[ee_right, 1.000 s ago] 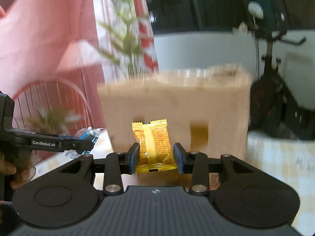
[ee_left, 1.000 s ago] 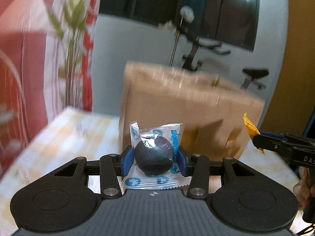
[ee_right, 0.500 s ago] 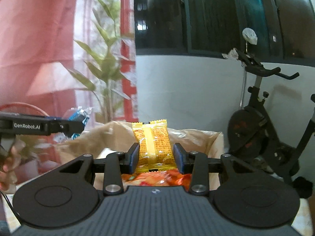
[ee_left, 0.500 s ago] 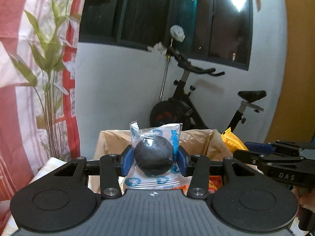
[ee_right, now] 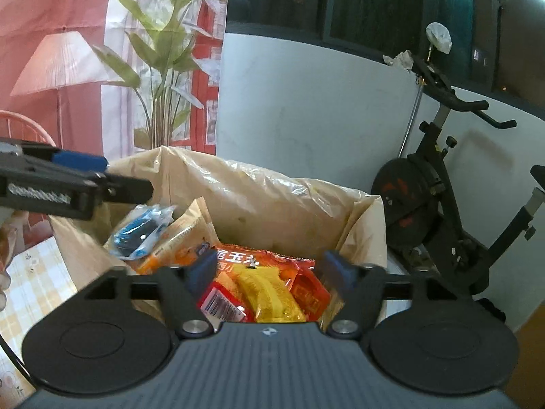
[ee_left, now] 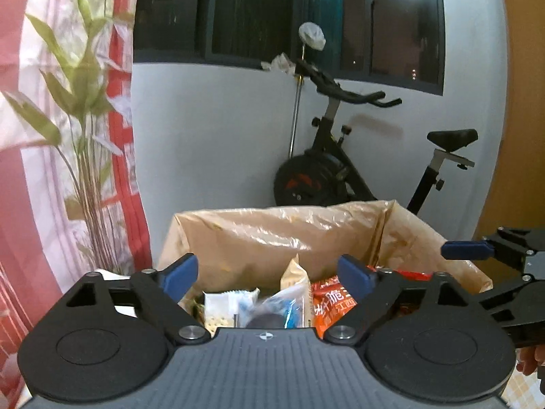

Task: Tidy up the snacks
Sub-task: 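Carry the clear packet and yellow candy over the box and release them inside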

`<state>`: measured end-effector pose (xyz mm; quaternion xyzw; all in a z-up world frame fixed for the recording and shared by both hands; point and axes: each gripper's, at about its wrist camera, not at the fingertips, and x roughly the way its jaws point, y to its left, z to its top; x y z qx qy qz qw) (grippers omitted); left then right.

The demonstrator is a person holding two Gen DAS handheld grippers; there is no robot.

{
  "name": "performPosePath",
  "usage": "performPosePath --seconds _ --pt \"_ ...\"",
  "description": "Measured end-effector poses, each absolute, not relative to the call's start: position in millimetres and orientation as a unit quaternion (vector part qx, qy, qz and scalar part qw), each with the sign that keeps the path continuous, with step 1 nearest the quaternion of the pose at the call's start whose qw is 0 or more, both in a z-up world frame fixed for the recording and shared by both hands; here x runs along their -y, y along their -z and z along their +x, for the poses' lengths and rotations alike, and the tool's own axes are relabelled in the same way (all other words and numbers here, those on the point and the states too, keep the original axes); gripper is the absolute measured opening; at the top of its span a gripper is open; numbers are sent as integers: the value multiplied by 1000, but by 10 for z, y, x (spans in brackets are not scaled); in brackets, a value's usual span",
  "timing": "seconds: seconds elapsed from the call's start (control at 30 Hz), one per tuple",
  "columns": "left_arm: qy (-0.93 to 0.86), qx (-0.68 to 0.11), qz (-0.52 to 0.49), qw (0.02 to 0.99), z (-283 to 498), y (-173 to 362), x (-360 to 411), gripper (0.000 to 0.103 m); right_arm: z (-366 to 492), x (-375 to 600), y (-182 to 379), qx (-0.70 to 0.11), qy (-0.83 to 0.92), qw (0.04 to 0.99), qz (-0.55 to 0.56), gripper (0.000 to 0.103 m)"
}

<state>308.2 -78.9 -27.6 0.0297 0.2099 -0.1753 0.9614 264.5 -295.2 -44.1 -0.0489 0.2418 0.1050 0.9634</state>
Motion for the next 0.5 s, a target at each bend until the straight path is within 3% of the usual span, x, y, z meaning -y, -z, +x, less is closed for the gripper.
performPosePath --seconds 0.1,0.23,0.5 --pt "159 -203 41 965 2986 198 766 97 2573 2948 395 -240 -101 965 -42 84" --pt "139 -206 44 968 2865 99 734 98 2437 2922 267 -216 -98 971 -36 103" --pt "135 -197 52 970 2465 -66 544 98 2098 2846 61 -199 -93 975 -15 103"
